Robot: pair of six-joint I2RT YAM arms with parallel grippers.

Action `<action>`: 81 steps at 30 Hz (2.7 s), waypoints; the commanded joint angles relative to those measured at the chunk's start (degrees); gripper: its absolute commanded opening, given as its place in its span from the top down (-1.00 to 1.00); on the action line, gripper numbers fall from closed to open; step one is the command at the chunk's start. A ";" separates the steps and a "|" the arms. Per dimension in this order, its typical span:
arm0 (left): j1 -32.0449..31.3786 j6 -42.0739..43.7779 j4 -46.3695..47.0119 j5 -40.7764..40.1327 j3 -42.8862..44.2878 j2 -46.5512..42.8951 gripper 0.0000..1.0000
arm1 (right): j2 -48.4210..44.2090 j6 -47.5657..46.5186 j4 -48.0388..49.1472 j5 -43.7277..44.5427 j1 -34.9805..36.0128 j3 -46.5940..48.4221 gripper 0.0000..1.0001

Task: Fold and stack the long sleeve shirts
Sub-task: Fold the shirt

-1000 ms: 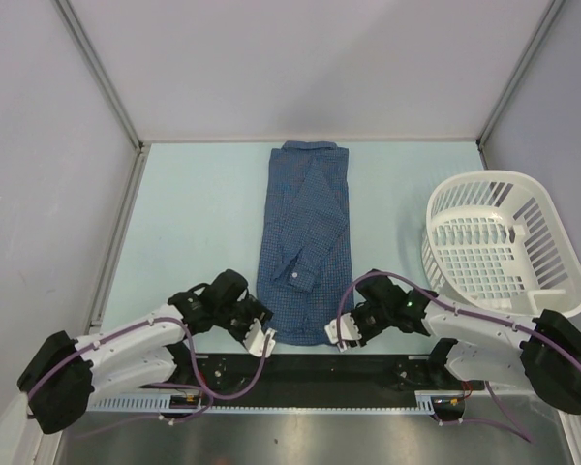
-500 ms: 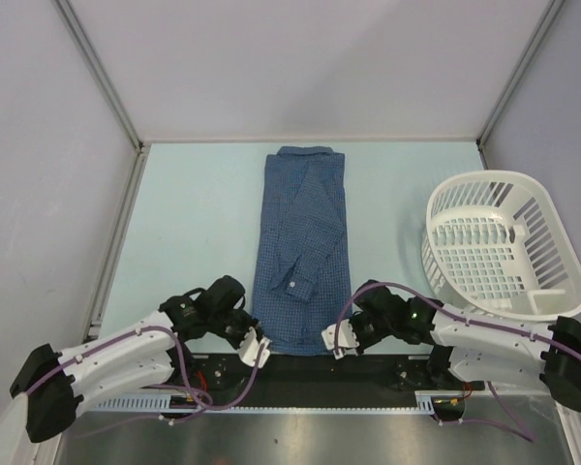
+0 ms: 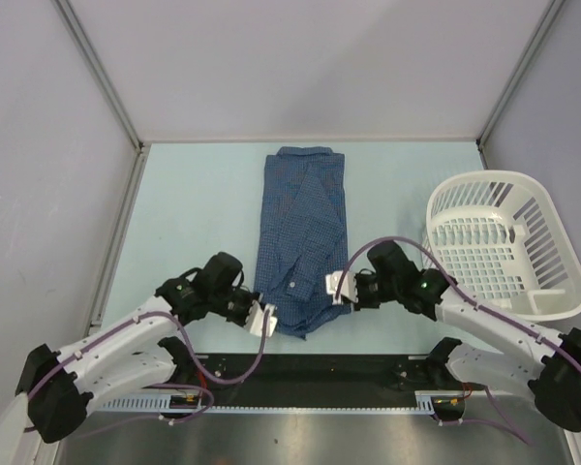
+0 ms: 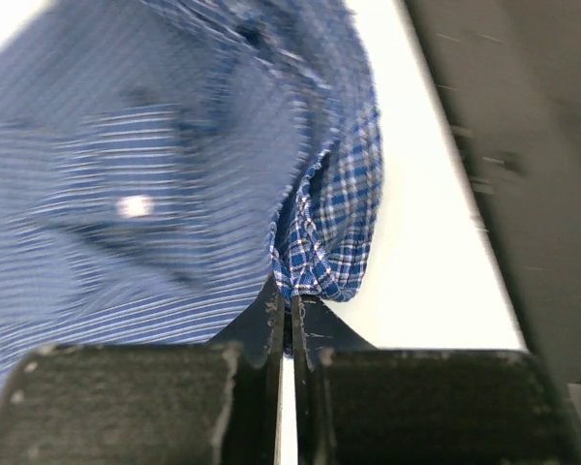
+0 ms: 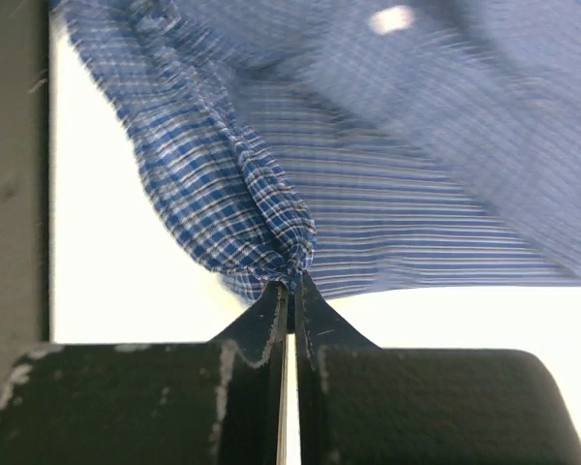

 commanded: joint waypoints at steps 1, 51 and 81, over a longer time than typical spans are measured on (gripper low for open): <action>5.37 -1.51 2.74 6.35 9.98 5.71 1.00 | 3.29 -2.68 0.78 -7.37 -7.38 8.63 1.00; 36.40 -55.11 12.49 14.79 34.36 47.82 -0.47 | 47.77 49.34 1.72 -20.31 -34.39 39.25 -0.22; 36.32 -62.94 17.69 20.41 28.38 55.03 0.11 | 52.08 59.98 8.96 -25.93 -34.21 29.21 0.59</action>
